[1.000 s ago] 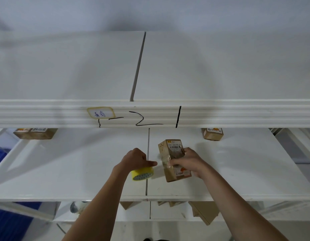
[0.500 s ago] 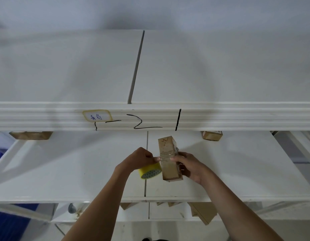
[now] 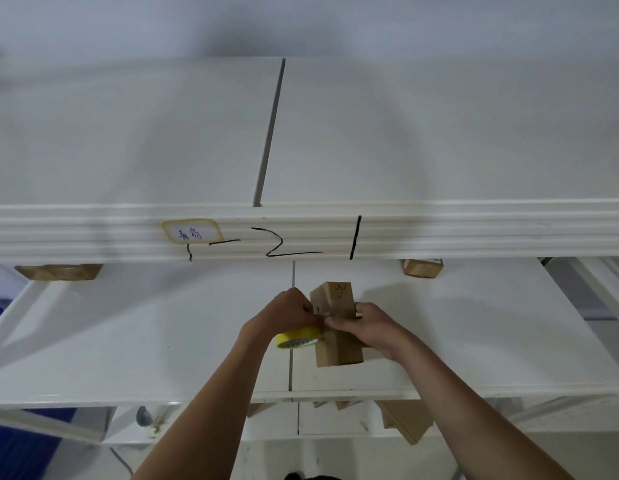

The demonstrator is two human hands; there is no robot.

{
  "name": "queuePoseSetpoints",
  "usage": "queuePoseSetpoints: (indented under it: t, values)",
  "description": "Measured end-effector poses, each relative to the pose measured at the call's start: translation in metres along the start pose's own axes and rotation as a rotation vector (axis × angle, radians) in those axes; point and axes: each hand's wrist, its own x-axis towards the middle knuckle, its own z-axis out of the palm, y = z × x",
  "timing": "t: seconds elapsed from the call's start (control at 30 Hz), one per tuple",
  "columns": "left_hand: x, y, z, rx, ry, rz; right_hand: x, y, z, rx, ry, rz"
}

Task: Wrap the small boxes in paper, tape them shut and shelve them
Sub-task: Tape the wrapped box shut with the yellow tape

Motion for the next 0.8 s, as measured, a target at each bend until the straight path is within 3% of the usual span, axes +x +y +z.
queuePoseSetpoints:
  t: [0.23, 0.37, 0.53, 0.7, 0.8]
  values:
    - [-0.007, -0.014, -0.004, -0.185, -0.09, -0.019, 0.01, 0.01, -0.005, -0.062, 0.121, 0.035]
    - [-0.011, -0.017, -0.011, -0.231, -0.198, 0.033, 0.008, 0.015, -0.008, 0.016, 0.089, 0.081]
    - [-0.009, -0.021, -0.012, -0.245, -0.192, 0.018, 0.002, 0.009, -0.013, 0.064, 0.04, 0.088]
    - [-0.004, -0.03, -0.009, 0.025, 0.036, -0.059, -0.001, 0.005, -0.024, 0.131, 0.021, 0.059]
    - [-0.003, -0.031, -0.005, 0.043, -0.009, -0.104, -0.003, 0.004, -0.028, 0.153, 0.008, 0.046]
